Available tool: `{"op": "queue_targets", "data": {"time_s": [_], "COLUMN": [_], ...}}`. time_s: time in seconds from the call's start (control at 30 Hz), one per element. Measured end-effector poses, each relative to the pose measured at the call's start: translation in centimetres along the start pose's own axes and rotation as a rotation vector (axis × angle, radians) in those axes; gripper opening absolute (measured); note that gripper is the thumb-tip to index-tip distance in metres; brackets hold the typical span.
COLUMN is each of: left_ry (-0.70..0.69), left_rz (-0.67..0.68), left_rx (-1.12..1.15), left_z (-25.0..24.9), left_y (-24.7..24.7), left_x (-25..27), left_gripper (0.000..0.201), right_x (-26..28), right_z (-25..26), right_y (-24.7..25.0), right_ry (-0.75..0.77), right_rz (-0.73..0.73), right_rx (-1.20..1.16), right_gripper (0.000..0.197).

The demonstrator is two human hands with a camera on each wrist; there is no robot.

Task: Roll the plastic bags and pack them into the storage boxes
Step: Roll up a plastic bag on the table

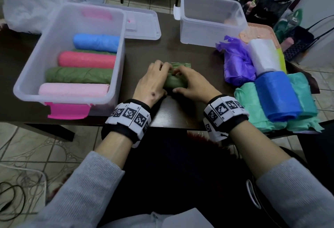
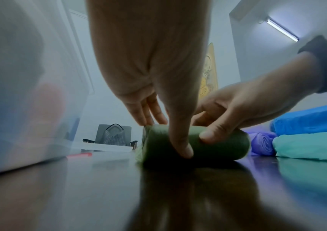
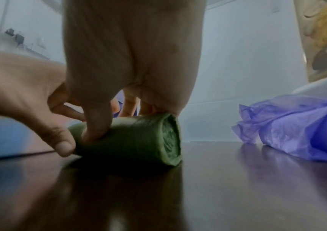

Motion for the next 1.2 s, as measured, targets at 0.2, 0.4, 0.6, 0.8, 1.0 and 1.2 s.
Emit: {"op": "queue_targets", "data": {"time_s": [0.2,0.4,0.6,0.8,1.0,1.2], "left_ry": [0.054,0.134,0.157,0.173,0.165,0.126], "left_rz": [0.066,0.125,0.126,0.112,0.182,0.098], "left_rx": [0.07,0.107,0.133,0.126,0.141,0.193], "left_z": [0.5,0.6,0.7,0.8,0.5,-0.5], "left_y": [0.6,0.6,0.7,0.7,0.8,2.9], "left_x": [-0.6,-1.3,-1.5,-1.6,-1.5,-0.5], "left_gripper": [0.047,0.049,0.049,0.048,0.048,0.054], "right_x": [-0.6,-2.1,-2.8,-1.5,0.9,1.3], "right_z": [-0.6,-0.5,-0.1,0.2,-0.2,0.3], "right_y": [1.0,1.5,0.4,0.0,-1.5,-1.5], "right_ry": [-0.091,-0.213,-0.236,-0.15,-0.024,-0.033], "right_rz": [0.146,0.314,0.35,0.275,0.124,0.073], "right_rx": [-0.092,0.065,0.233,0.177,0.15,-0.041], "right_gripper": [0.046,0.102,0.106,0.073,0.063,0.05]}}
Point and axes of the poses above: each hand's wrist, its own x-axis away from the middle knuckle, its own y-axis out of the back of the hand, z = x × y, the point moved 3 cm from there along -x, towards the middle knuckle
